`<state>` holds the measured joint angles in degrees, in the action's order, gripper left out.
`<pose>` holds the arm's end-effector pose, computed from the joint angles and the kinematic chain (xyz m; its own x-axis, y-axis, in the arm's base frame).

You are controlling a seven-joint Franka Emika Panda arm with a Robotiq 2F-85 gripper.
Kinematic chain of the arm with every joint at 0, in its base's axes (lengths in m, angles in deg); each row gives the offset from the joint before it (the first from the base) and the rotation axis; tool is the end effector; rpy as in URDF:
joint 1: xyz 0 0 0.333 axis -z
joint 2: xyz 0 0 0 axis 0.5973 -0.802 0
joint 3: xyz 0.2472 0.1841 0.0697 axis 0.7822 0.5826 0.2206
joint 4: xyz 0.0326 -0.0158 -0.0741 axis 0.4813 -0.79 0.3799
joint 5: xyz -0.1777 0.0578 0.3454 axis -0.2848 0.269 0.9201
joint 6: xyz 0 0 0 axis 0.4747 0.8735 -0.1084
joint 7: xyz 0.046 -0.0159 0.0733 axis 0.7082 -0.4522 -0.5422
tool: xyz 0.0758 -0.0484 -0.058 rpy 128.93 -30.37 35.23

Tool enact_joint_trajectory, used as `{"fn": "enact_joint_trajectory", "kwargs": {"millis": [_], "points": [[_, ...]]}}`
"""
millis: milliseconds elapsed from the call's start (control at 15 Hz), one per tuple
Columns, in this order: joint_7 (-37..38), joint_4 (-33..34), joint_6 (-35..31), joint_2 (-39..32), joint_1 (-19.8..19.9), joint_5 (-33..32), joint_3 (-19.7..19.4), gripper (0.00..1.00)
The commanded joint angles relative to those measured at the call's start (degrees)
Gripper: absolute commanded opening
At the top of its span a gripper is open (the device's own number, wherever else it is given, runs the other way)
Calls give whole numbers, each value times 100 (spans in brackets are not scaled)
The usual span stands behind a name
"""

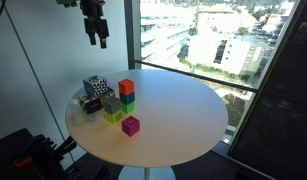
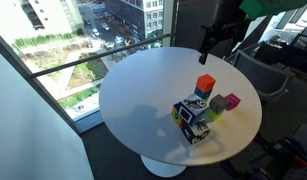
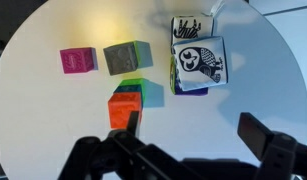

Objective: Put the orange block on the table

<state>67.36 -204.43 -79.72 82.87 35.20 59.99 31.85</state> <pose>0.5064 0.0944 0.4457 0.9793 -0.1995 -0.0331 -0.1987 -0.9797 0.0269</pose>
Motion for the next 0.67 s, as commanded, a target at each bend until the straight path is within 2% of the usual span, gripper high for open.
{"fn": "enact_joint_trajectory", "kwargs": {"millis": [0,267,600], "points": [[-428,381,162,-379,-42,-56,-230,100],[-784,478,40,-641,-14,-111,-425,100],[-871,416,-249,-774,26,-193,-639,100]]}}
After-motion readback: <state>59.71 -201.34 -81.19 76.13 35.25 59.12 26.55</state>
